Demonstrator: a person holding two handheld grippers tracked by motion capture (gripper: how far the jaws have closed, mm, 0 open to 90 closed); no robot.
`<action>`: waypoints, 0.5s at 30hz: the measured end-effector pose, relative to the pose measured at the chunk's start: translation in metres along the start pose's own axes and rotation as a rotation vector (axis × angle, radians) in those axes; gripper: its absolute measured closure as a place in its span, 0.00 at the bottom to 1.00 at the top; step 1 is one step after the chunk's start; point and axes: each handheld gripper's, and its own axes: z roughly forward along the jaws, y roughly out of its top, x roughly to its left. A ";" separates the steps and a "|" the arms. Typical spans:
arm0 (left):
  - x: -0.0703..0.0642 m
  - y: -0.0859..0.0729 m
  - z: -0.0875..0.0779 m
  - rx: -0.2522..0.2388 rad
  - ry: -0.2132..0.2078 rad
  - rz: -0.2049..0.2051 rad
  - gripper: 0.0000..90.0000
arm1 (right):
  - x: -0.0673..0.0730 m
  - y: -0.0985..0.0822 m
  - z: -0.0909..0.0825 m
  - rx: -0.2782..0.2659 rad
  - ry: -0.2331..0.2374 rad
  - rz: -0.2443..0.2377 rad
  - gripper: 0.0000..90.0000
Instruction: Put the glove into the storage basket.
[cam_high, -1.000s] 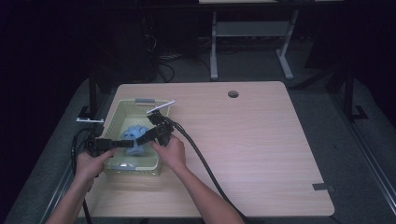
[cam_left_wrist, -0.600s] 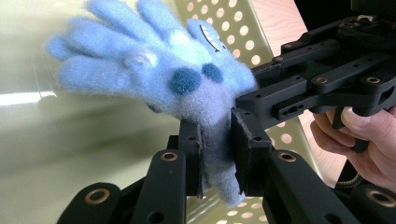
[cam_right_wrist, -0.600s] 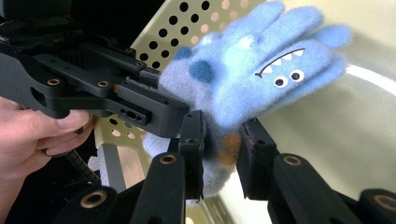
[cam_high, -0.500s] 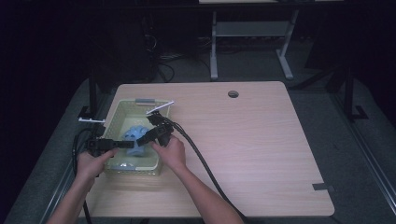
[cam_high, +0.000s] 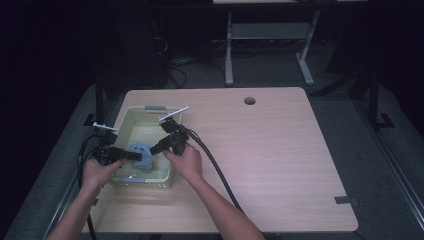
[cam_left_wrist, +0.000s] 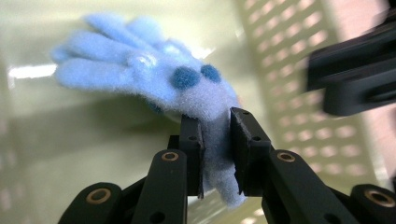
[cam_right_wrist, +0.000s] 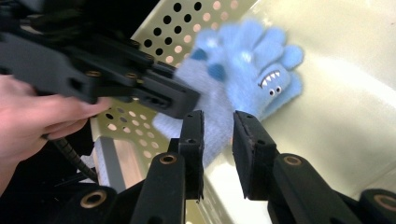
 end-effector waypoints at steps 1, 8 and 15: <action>0.000 0.001 0.001 0.022 0.017 0.005 0.83 | 0.000 -0.001 -0.001 0.000 -0.001 -0.004 0.81; -0.006 0.004 0.010 0.108 0.107 0.027 0.73 | -0.002 -0.003 -0.007 -0.008 0.009 -0.005 0.81; -0.002 0.006 -0.012 0.071 0.147 0.049 0.69 | 0.001 -0.003 -0.012 -0.020 0.014 -0.014 0.80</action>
